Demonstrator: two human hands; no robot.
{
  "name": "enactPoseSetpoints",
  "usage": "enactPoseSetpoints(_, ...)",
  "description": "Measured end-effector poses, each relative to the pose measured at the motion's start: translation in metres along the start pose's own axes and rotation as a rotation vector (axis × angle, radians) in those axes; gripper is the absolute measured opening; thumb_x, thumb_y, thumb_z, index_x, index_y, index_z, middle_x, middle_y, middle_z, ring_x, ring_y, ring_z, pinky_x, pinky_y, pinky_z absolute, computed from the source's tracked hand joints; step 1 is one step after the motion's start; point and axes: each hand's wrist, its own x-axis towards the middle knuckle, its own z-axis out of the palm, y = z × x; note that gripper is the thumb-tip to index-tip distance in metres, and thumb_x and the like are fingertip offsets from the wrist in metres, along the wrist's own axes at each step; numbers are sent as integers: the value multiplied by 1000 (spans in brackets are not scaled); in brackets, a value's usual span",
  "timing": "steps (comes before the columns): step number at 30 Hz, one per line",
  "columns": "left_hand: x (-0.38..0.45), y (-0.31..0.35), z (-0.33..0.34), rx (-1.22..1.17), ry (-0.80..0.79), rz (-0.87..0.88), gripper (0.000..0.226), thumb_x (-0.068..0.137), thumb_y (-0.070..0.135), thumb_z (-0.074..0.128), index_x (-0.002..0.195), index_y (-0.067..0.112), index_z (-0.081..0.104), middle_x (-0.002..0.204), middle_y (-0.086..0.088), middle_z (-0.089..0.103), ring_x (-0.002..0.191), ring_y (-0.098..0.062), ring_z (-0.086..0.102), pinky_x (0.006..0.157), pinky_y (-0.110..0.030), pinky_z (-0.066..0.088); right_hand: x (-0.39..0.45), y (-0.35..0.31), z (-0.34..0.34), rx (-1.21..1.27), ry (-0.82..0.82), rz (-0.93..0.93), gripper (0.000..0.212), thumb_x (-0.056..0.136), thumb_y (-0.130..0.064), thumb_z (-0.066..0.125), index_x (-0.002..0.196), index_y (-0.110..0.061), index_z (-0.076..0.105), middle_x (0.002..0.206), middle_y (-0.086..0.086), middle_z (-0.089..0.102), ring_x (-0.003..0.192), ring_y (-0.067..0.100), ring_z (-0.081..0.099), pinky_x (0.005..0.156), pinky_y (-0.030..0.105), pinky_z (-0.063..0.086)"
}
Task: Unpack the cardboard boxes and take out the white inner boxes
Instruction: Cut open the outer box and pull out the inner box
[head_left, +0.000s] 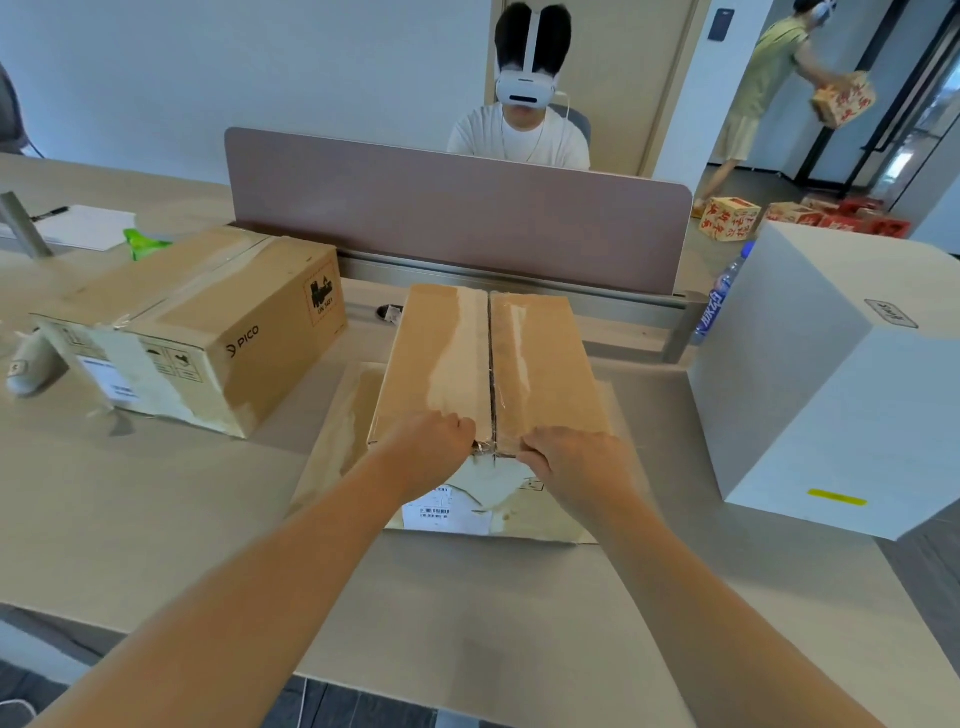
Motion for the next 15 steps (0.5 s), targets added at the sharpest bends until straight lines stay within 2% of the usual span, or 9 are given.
enactPoseSetpoints(2, -2, -2, 0, -29, 42, -22, 36, 80, -18, 32, 103, 7, 43, 110, -11, 54, 90, -25, 55, 67, -31, 38, 0, -1, 0, 19, 16, 14, 32, 101, -33, 29, 115, -24, 57, 115, -9, 60, 101, 13, 57, 67, 23, 29)
enactPoseSetpoints(3, -3, -4, 1, -78, 80, -49, 34, 79, -17, 36, 103, 7, 44, 104, -10, 55, 83, -24, 55, 63, -29, 38, 0, -2, -1, 7, 21, 11, 33, 101, -34, 29, 115, -24, 57, 114, -9, 60, 100, 13, 57, 66, 23, 29)
enactPoseSetpoints(4, -4, -5, 1, -71, 173, -67, 31, 75, -13, 47, 100, 4, 49, 89, -9, 55, 68, -21, 53, 55, -25, 35, -1, -2, -1, -3, 22, 10, 34, 101, -34, 28, 116, -24, 56, 114, -9, 60, 99, 13, 58, 66, 23, 30)
enactPoseSetpoints(5, -4, -8, 1, -29, 289, -90, 29, 60, -8, 63, 86, 3, 56, 63, -6, 43, 47, -15, 40, 43, -18, 25, -1, -3, -1, -22, 24, 5, 34, 101, -34, 27, 117, -24, 56, 114, -9, 60, 99, 14, 58, 66, 23, 30)
enactPoseSetpoints(6, -6, -13, -2, -9, 380, -113, 32, 38, -5, 74, 63, 5, 56, 49, 1, 15, 36, -8, 14, 39, -13, 5, 0, -4, -1, -33, 34, 5, 35, 101, -34, 26, 117, -24, 55, 114, -8, 60, 99, 15, 58, 66, 24, 31)
enactPoseSetpoints(7, -7, -19, -3, -31, 468, -147, 45, 21, -1, 80, 48, 14, 47, 56, 7, -5, 41, -4, -5, 42, -15, -9, 0, -4, -1, -20, 49, 17, 35, 101, -36, 26, 117, -24, 55, 113, -8, 60, 98, 16, 59, 66, 24, 33)
enactPoseSetpoints(8, -5, -24, 0, -78, 531, -150, 58, 15, 3, 84, 45, 20, 37, 61, 9, -11, 42, -5, -11, 47, -14, -15, 1, -4, -2, 7, 65, 34, 35, 101, -37, 27, 116, -24, 56, 112, -8, 60, 98, 16, 59, 66, 25, 34)
enactPoseSetpoints(11, -3, -24, 9, -240, 580, -134, 74, 21, 3, 88, 56, 22, 26, 46, 11, 4, 34, -9, 2, 43, -14, -14, 2, -6, -3, 64, 100, 48, 32, 97, -39, 35, 115, -24, 57, 116, -8, 59, 104, 15, 56, 74, 27, 40)
enactPoseSetpoints(15, -8, -25, 9, -319, 514, -135, 48, 36, 1, 87, 47, 15, 42, 40, 10, 26, 35, -7, 13, 44, -10, -8, 6, -11, -5, 36, 101, 39, 34, 97, -37, 38, 124, -20, 49, 126, -5, 51, 115, 17, 48, 84, 27, 40)
